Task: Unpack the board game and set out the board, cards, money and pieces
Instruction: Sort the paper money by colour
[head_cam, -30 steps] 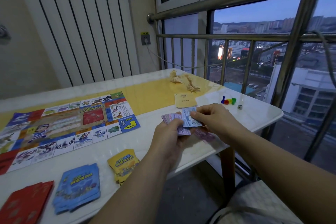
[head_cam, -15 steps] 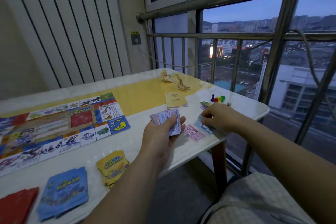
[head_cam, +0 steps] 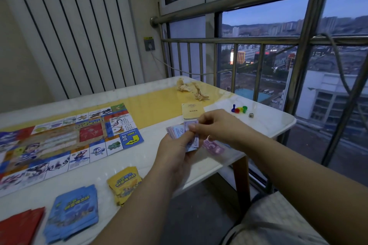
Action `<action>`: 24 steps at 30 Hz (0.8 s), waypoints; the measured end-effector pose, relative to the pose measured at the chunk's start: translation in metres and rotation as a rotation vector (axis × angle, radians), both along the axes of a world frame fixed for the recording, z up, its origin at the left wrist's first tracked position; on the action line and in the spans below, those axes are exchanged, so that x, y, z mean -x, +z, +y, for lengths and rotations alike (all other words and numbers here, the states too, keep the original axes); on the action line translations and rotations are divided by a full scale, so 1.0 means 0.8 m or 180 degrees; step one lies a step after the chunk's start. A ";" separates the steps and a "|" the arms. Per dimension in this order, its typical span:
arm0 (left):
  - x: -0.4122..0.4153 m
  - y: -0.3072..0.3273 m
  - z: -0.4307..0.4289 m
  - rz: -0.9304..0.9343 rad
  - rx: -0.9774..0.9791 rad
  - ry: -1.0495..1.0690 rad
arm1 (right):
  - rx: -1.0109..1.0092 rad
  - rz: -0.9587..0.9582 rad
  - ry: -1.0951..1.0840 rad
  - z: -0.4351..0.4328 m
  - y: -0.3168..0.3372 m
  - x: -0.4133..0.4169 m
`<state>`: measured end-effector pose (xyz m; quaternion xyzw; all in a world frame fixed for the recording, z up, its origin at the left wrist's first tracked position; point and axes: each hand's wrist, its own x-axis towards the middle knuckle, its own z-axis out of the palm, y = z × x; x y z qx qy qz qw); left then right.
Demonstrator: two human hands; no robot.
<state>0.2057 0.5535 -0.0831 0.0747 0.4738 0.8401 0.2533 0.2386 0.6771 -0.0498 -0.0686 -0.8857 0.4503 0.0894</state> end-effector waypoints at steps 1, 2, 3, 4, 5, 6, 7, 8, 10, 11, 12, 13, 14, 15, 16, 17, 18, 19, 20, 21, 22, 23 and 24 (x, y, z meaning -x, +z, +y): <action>0.001 0.002 0.000 -0.0166 -0.0062 0.0016 | 0.0039 0.0021 -0.0032 0.001 0.000 0.002; 0.003 0.004 -0.001 -0.0425 -0.0175 0.0051 | 0.0087 0.0061 -0.0113 0.004 0.002 0.003; 0.005 0.007 -0.002 -0.0711 -0.0324 0.0100 | 0.0149 0.0103 -0.0226 0.008 0.004 0.004; 0.006 0.010 -0.003 -0.0955 -0.0465 0.0152 | 0.0233 0.0147 -0.0361 0.015 0.007 0.004; 0.008 0.012 -0.004 -0.1114 -0.0574 0.0179 | 0.0317 0.0200 -0.0502 0.023 0.009 0.005; 0.009 0.013 -0.005 -0.1185 -0.0649 0.0176 | 0.0330 0.0252 -0.0632 0.033 0.011 0.004; 0.010 0.013 -0.006 -0.1199 -0.0693 0.0144 | 0.0233 0.0292 -0.0748 0.044 0.011 0.004; 0.011 0.012 -0.007 -0.1193 -0.0700 0.0105 | -0.0001 0.0303 -0.0847 0.055 0.011 0.002; 0.011 0.010 -0.008 -0.1164 -0.0656 0.0040 | -0.0684 0.0186 -0.0986 0.078 0.008 -0.002; 0.011 0.010 -0.008 -0.1142 -0.0638 0.0033 | -0.0984 0.0059 -0.1005 0.088 0.005 -0.004; 0.010 0.010 -0.008 -0.1113 -0.0618 0.0046 | -0.1184 -0.0104 -0.0991 0.096 0.001 -0.006; 0.010 0.009 -0.007 -0.1075 -0.0591 0.0062 | -0.1312 -0.0282 -0.0960 0.101 -0.003 -0.008; 0.010 0.008 -0.006 -0.1028 -0.0556 0.0060 | -0.1421 -0.0447 -0.0930 0.104 -0.009 -0.009; 0.009 0.007 -0.005 -0.0965 -0.0508 0.0044 | -0.1527 -0.0558 -0.0906 0.106 -0.014 -0.009; 0.009 0.005 -0.004 -0.0883 -0.0446 0.0020 | -0.1614 -0.0606 -0.0908 0.107 -0.019 -0.009; 0.008 0.003 -0.003 -0.0781 -0.0378 0.0000 | -0.1679 -0.0593 -0.0933 0.107 -0.024 -0.008; 0.008 0.001 -0.002 -0.0672 -0.0315 -0.0017 | -0.1720 -0.0556 -0.0960 0.108 -0.029 -0.008; 0.008 0.000 -0.001 -0.0566 -0.0265 -0.0025 | -0.1739 -0.0514 -0.0980 0.108 -0.032 -0.008; 0.007 -0.001 -0.001 -0.0468 -0.0223 -0.0020 | -0.1743 -0.0476 -0.1009 0.108 -0.035 -0.008; 0.008 -0.002 0.000 -0.0387 -0.0188 -0.0005 | -0.1756 -0.0449 -0.1052 0.109 -0.037 -0.008; 0.008 -0.003 0.000 -0.0320 -0.0171 0.0008 | -0.1842 -0.0445 -0.1117 0.110 -0.040 -0.007; 0.008 -0.003 0.000 -0.0262 -0.0166 0.0017 | -0.2018 -0.0420 -0.1205 0.110 -0.041 -0.007; 0.007 -0.002 0.000 -0.0200 -0.0160 0.0019 | -0.2213 -0.0316 -0.1320 0.109 -0.042 -0.008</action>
